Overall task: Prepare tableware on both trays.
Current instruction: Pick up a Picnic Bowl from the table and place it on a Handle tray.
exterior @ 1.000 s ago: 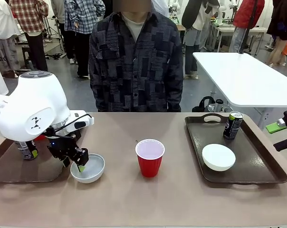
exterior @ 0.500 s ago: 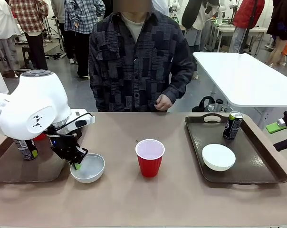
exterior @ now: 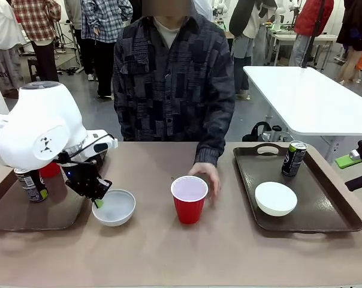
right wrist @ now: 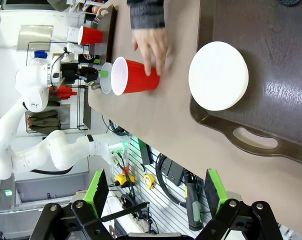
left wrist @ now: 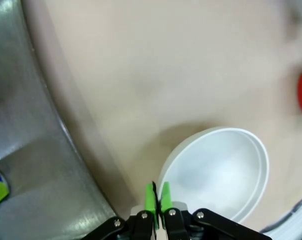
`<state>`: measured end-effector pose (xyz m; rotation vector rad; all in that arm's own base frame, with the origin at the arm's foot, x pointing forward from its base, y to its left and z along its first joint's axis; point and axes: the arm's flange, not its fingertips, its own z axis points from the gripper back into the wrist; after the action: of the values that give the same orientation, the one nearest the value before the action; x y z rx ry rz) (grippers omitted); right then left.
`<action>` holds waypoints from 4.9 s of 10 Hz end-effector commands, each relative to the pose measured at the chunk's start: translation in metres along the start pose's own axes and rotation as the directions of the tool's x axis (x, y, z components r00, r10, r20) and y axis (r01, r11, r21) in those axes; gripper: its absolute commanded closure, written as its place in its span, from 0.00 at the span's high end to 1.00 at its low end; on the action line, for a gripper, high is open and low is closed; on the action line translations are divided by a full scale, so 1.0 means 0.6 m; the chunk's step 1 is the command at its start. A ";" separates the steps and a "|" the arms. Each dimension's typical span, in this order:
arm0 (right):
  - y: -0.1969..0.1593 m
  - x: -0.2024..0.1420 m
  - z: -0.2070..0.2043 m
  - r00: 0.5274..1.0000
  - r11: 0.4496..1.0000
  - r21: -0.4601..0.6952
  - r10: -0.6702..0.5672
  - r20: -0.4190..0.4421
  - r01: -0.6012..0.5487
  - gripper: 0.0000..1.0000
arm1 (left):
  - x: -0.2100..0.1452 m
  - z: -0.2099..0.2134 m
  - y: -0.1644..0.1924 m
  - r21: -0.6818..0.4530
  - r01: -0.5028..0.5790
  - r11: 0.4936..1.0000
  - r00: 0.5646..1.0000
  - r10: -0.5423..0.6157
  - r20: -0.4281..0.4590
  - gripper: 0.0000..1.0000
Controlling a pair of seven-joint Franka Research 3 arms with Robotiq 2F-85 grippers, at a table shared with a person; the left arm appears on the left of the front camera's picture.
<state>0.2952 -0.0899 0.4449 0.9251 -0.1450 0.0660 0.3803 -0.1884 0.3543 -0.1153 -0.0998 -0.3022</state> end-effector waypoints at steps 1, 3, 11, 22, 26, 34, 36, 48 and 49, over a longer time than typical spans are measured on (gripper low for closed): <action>0.001 0.002 0.001 1.000 1.000 0.026 0.012 0.011 -0.012 1.00 | -0.016 0.064 0.022 -0.072 -0.023 0.997 0.999 0.026 0.043 0.00; 0.001 0.002 0.001 1.000 1.000 0.026 0.012 0.011 -0.012 1.00 | -0.038 0.111 0.063 -0.070 -0.052 0.996 0.995 0.058 0.087 0.00; 0.001 0.002 0.001 1.000 1.000 0.026 0.012 0.011 -0.012 1.00 | -0.075 0.124 0.259 0.036 -0.263 0.964 0.963 0.260 0.071 0.00; 0.001 0.002 0.001 1.000 1.000 0.026 0.012 0.011 -0.012 1.00 | -0.048 0.034 0.244 0.119 -0.182 0.976 0.982 0.187 -0.035 0.04; 0.001 0.002 0.001 1.000 1.000 0.026 0.012 0.011 -0.012 1.00 | -0.045 0.016 0.241 0.126 -0.169 0.978 0.982 0.177 -0.058 0.04; 0.001 0.002 0.001 1.000 1.000 0.026 0.012 0.011 -0.012 1.00 | -0.043 0.061 0.245 0.113 -0.174 0.978 0.984 0.176 -0.005 0.81; 0.001 0.002 0.001 1.000 1.000 0.026 0.012 0.011 -0.012 1.00 | -0.042 0.090 0.239 0.116 -0.171 0.979 0.985 0.167 0.038 1.00; 0.001 0.002 0.001 1.000 1.000 0.026 0.012 0.011 -0.012 1.00 | -0.001 0.128 0.059 0.111 0.004 0.994 0.996 -0.014 0.090 1.00; 0.001 0.002 0.001 1.000 1.000 0.026 0.012 0.011 -0.012 1.00 | 0.000 0.129 0.044 0.119 0.006 0.993 0.996 -0.017 0.086 1.00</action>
<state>0.2952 -0.0896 0.4451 0.9242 -0.1439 0.0667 0.3798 -0.1469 0.4279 -0.0037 -0.2113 -0.3253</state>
